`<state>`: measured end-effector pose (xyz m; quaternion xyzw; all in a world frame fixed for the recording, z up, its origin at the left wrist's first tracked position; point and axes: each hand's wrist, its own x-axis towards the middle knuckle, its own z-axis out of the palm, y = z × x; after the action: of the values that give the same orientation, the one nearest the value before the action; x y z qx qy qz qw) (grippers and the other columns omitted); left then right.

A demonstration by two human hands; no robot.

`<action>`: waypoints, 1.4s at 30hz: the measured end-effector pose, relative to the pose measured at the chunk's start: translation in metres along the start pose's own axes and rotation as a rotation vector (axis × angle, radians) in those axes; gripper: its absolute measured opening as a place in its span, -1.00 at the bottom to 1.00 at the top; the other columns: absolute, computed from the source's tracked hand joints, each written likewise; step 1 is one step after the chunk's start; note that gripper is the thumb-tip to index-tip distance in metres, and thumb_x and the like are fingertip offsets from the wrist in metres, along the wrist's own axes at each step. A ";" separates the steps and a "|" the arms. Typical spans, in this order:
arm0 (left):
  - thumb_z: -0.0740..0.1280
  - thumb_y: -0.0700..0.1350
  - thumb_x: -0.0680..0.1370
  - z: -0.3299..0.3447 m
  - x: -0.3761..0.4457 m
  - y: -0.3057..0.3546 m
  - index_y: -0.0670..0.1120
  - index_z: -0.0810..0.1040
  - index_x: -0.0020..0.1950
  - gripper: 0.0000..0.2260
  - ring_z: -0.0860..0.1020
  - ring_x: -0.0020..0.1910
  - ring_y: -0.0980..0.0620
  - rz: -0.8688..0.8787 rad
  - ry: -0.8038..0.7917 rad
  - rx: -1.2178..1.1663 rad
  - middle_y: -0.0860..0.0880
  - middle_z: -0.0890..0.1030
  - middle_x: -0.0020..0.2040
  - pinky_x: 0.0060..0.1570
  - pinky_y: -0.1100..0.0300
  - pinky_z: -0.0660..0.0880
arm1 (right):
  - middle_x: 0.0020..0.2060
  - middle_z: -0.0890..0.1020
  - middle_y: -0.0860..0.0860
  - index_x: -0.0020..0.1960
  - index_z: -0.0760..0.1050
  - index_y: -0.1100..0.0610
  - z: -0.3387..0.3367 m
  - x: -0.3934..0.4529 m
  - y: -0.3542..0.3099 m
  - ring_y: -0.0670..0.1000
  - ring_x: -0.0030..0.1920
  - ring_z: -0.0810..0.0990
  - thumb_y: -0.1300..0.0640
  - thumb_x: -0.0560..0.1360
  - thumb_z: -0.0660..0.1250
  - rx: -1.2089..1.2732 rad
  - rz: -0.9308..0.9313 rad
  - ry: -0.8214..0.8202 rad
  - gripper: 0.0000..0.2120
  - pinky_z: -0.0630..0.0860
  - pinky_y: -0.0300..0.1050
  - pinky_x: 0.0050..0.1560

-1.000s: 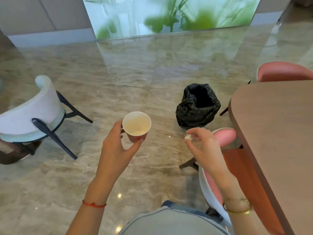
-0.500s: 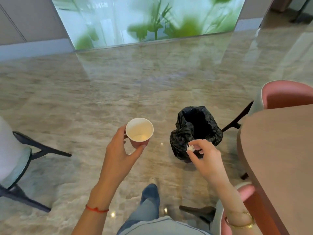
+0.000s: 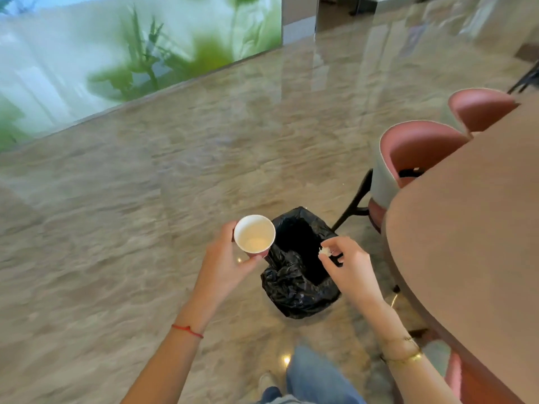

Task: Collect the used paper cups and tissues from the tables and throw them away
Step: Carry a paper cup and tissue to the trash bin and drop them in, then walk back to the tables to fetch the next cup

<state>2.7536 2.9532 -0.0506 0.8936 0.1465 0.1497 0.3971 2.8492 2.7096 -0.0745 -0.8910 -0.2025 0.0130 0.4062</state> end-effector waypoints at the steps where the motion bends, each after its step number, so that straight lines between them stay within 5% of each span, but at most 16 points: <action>1: 0.51 0.16 0.31 0.009 0.020 -0.006 0.04 0.36 0.31 -0.36 0.51 0.12 0.08 -0.002 -0.037 0.009 0.16 0.49 0.13 0.10 0.13 0.50 | -0.08 0.59 -0.11 0.09 0.53 0.04 0.004 0.013 0.006 -0.09 -0.01 0.55 0.11 0.50 0.38 -0.010 0.026 0.004 -0.83 0.55 -0.06 0.04; 6: 0.53 0.18 0.34 0.065 0.114 -0.031 0.02 0.37 0.27 -0.39 0.48 0.06 0.10 0.014 -0.170 0.030 0.13 0.51 0.11 -0.11 0.23 0.41 | -0.07 0.59 -0.09 0.10 0.54 0.06 0.029 0.081 0.041 -0.07 -0.01 0.54 0.10 0.50 0.37 -0.069 0.140 -0.001 -0.82 0.54 -0.08 0.05; 9: 0.54 0.14 0.35 0.099 0.165 -0.043 -0.01 0.37 0.27 -0.39 0.48 0.09 0.07 -0.032 -0.245 0.007 0.07 0.52 0.15 -0.06 0.19 0.46 | -0.05 0.59 -0.07 0.10 0.53 0.08 0.044 0.122 0.064 -0.05 0.02 0.55 0.11 0.50 0.35 -0.079 0.213 -0.035 -0.81 0.53 -0.11 0.07; 14: 0.54 0.14 0.34 0.149 0.231 -0.063 0.05 0.33 0.18 -0.44 0.48 0.01 0.08 -0.104 -0.364 0.034 0.13 0.46 0.04 -0.25 0.41 0.36 | 0.05 0.57 -0.02 0.17 0.50 0.09 0.060 0.177 0.100 -0.02 0.08 0.53 0.06 0.50 0.36 -0.096 0.377 -0.229 -0.73 0.47 -0.19 0.07; 20: 0.52 -0.07 0.42 0.183 0.277 -0.090 -0.08 0.17 0.54 -0.20 0.28 0.46 -0.06 -0.199 -0.557 0.117 -0.04 0.28 0.50 0.32 0.19 0.22 | 0.09 0.56 -0.07 0.24 0.49 0.05 0.049 0.212 0.119 -0.07 0.14 0.51 0.05 0.52 0.35 -0.068 0.434 -0.178 -0.69 0.41 -0.28 0.10; 24: 0.45 -0.03 0.50 0.175 0.297 -0.079 -0.03 0.22 0.53 -0.33 0.29 0.46 0.00 -0.081 -0.538 0.112 0.00 0.31 0.49 0.36 0.16 0.25 | 0.12 0.55 -0.13 0.25 0.47 0.01 0.021 0.226 0.112 -0.12 0.20 0.42 -0.01 0.53 0.31 -0.078 0.374 -0.053 -0.69 0.35 -0.27 0.16; 29: 0.37 0.01 0.55 0.142 0.310 -0.046 0.01 0.39 0.43 -0.54 0.56 0.18 0.02 0.126 -0.440 0.150 0.02 0.50 0.35 0.19 0.20 0.45 | 0.14 0.54 -0.14 0.26 0.47 -0.02 -0.008 0.224 0.087 -0.11 0.20 0.42 0.00 0.53 0.31 -0.125 0.340 0.093 -0.69 0.42 -0.16 0.20; 31: 0.35 0.03 0.55 0.126 0.309 -0.036 0.01 0.42 0.41 -0.57 0.62 -0.17 0.11 0.179 -0.423 0.159 0.00 0.61 0.15 -0.16 0.30 0.54 | 0.15 0.54 -0.14 0.26 0.47 -0.03 -0.013 0.215 0.075 -0.11 0.21 0.41 -0.01 0.53 0.31 -0.151 0.357 0.146 -0.69 0.41 -0.14 0.24; 33: 0.34 0.04 0.54 0.111 0.307 -0.030 0.04 0.43 0.39 -0.58 0.37 -0.57 0.17 0.223 -0.425 0.177 0.03 0.60 -0.14 -0.54 0.38 0.32 | 0.16 0.54 -0.14 0.26 0.47 -0.05 -0.016 0.202 0.064 -0.10 0.22 0.40 -0.01 0.53 0.30 -0.183 0.377 0.194 -0.70 0.38 -0.14 0.25; 42: 0.31 0.06 0.56 0.068 0.290 -0.018 0.11 0.44 0.36 -0.63 0.22 -0.64 0.09 0.475 -0.564 0.188 0.12 0.54 -0.21 -0.62 0.31 0.21 | 0.11 0.55 -0.11 0.26 0.47 -0.01 0.001 0.107 0.005 -0.06 0.15 0.42 0.02 0.53 0.32 -0.256 0.553 0.462 -0.69 0.43 -0.12 0.14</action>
<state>3.0418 3.0298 -0.0644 0.9413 -0.1667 -0.0284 0.2921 2.9492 2.7472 -0.0630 -0.9349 0.1426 -0.1046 0.3076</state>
